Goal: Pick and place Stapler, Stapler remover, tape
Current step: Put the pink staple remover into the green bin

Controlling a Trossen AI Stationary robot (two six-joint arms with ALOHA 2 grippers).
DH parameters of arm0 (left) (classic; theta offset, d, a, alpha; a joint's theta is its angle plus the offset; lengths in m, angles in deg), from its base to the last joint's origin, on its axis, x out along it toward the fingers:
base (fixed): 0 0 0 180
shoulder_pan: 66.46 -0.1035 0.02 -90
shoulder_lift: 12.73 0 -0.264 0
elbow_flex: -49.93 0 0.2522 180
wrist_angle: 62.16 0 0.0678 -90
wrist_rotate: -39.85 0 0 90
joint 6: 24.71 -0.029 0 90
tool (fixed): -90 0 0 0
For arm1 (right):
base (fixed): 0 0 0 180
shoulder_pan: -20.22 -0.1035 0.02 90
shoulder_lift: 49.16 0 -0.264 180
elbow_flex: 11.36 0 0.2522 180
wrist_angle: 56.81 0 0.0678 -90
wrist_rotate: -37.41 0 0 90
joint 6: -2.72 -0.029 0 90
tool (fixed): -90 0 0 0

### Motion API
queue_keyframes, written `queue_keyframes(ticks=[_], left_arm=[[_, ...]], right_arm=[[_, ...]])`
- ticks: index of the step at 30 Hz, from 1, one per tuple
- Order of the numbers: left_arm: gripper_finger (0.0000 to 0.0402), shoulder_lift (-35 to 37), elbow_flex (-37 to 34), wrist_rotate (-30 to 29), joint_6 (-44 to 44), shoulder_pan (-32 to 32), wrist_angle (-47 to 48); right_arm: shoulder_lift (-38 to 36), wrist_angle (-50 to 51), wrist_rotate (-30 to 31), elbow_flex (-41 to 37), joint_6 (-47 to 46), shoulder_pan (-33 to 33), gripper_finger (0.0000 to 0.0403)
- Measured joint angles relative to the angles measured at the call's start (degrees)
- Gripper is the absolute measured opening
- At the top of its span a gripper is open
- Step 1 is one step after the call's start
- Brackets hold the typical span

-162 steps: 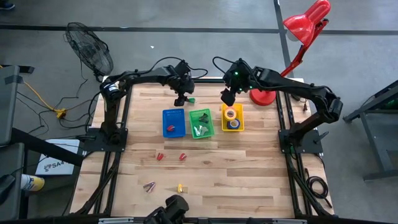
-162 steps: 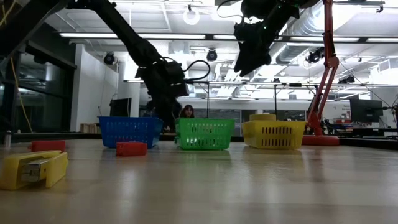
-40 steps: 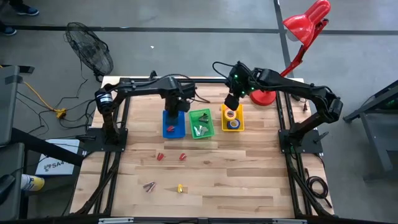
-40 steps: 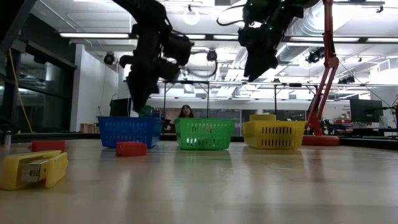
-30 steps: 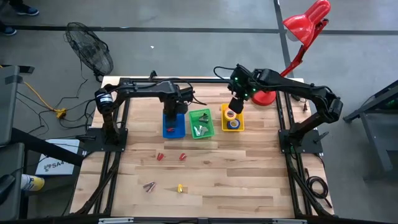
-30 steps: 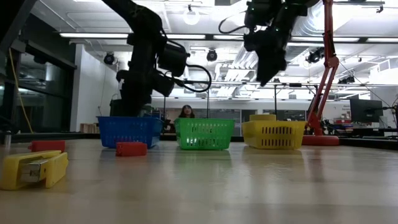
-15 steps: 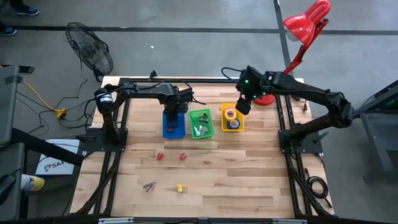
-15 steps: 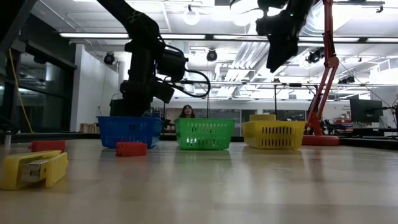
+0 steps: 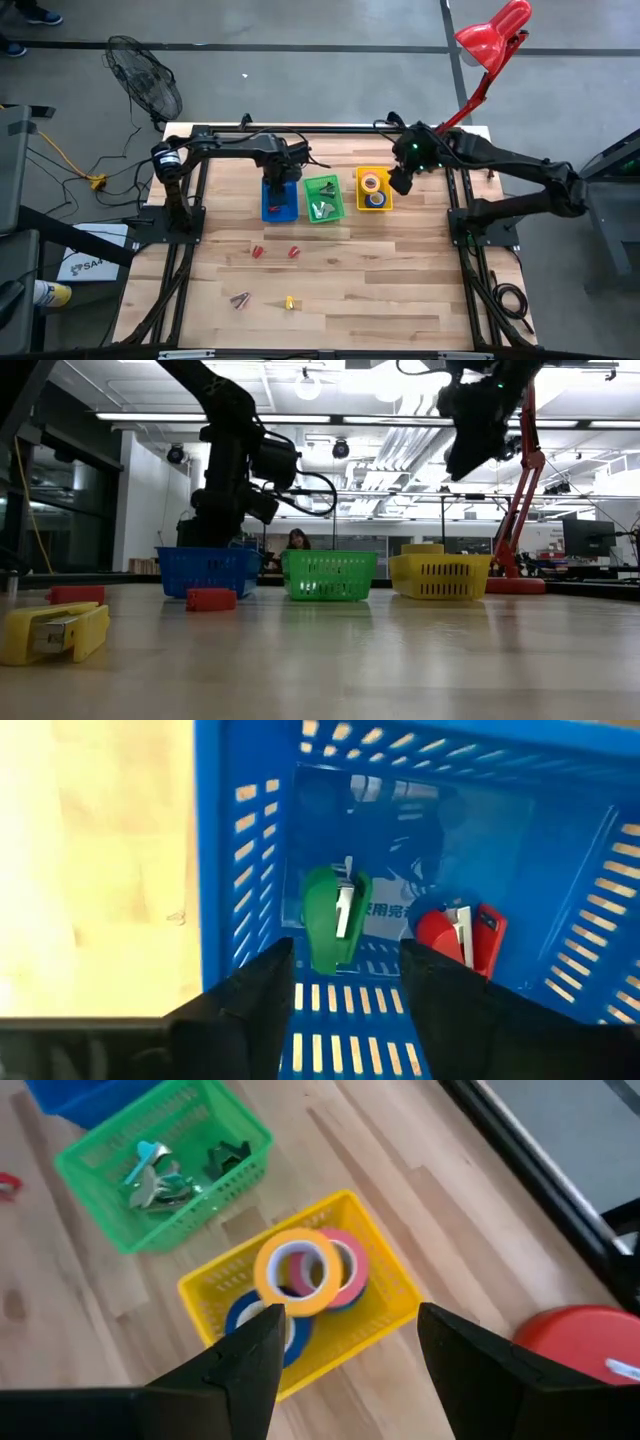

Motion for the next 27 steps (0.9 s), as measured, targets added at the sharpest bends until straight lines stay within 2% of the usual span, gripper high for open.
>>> queue_keyframes(ticks=[11, 17, 22, 27], left_arm=[[0.0187, 9.38, 0.0, -5.4, 1.57, 0.12, 1.61], [0.0188, 14.04, 0.02, -7.46, 4.42, 2.95, 2.14], [0.0188, 16.44, -2.02, -9.72, 12.16, 7.88, 4.17], [0.0188, 20.02, -8.2, -10.3, 26.42, 13.83, 4.16]], right_arm=[[-13.03, -13.6, -0.97, -14.94, -7.5, -3.99, 0.022], [-20.01, -22.02, -3.2, -23.75, -13.09, -7.12, 0.022], [-23.58, -24.5, -2.81, -27.95, -16.68, -9.91, 0.022], [-25.17, -24.74, -1.78, -28.72, -17.16, -13.04, 0.022]])
